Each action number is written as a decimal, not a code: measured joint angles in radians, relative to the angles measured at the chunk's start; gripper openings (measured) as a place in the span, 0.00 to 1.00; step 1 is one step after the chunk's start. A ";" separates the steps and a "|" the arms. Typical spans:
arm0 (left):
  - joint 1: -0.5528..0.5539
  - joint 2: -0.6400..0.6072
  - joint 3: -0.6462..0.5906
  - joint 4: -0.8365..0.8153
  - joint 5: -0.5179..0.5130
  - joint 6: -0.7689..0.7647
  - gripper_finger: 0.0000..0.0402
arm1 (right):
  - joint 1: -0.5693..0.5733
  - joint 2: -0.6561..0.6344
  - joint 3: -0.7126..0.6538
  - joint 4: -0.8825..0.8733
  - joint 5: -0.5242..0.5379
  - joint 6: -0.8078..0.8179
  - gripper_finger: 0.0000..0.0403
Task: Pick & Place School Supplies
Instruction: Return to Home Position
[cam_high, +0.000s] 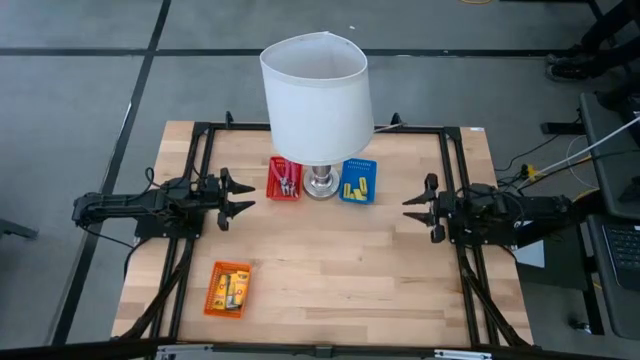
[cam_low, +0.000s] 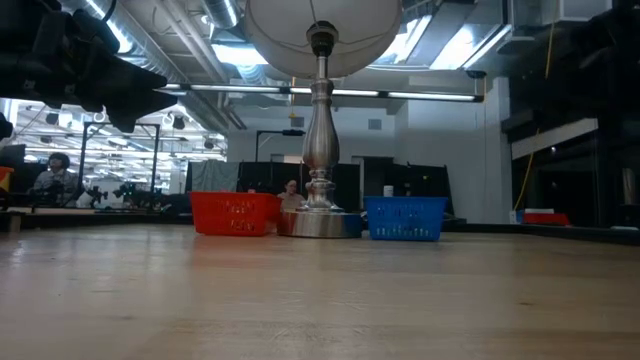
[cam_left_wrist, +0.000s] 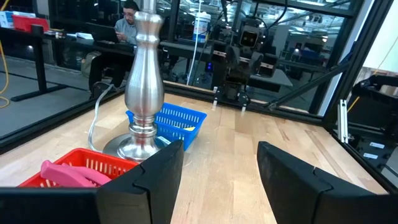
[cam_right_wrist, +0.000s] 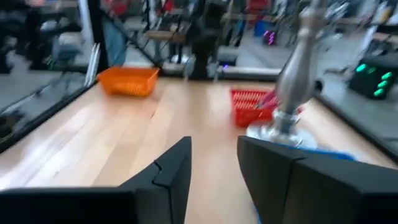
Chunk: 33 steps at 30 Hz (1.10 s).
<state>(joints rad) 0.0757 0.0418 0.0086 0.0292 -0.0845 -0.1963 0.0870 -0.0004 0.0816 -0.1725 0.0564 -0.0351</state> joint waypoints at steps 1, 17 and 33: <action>0.000 0.000 0.000 0.000 0.000 0.000 0.50 | -0.011 0.000 0.007 -0.031 -0.026 -0.002 0.33; 0.000 0.000 0.000 0.000 0.000 0.000 0.50 | -0.087 0.000 0.019 -0.051 -0.083 0.027 0.20; 0.000 0.000 0.000 0.000 0.000 0.000 0.50 | -0.079 0.003 0.015 -0.053 0.086 0.131 0.21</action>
<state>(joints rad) 0.0757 0.0418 0.0086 0.0288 -0.0849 -0.1963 0.0078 0.0025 0.0971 -0.2253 0.1425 0.0963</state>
